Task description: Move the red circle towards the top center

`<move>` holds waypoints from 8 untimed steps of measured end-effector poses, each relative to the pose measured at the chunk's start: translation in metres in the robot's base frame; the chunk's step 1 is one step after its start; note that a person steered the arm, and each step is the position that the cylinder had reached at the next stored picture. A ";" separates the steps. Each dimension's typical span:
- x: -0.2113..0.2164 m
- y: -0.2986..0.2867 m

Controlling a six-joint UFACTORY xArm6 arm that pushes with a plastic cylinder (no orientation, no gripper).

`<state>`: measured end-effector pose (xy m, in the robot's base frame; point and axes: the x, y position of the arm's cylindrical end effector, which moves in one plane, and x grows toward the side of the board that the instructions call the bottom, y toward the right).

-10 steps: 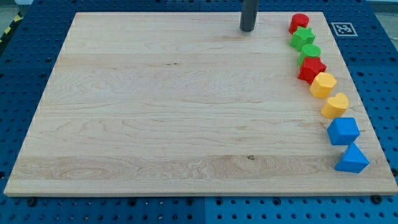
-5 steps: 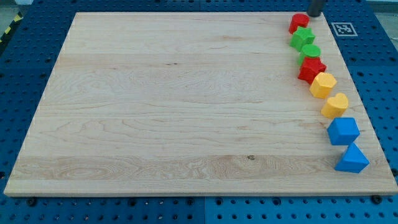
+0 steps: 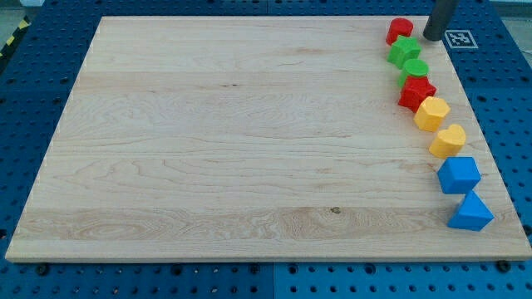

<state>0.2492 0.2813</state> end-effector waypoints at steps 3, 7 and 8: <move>-0.003 -0.043; -0.012 -0.139; -0.021 -0.169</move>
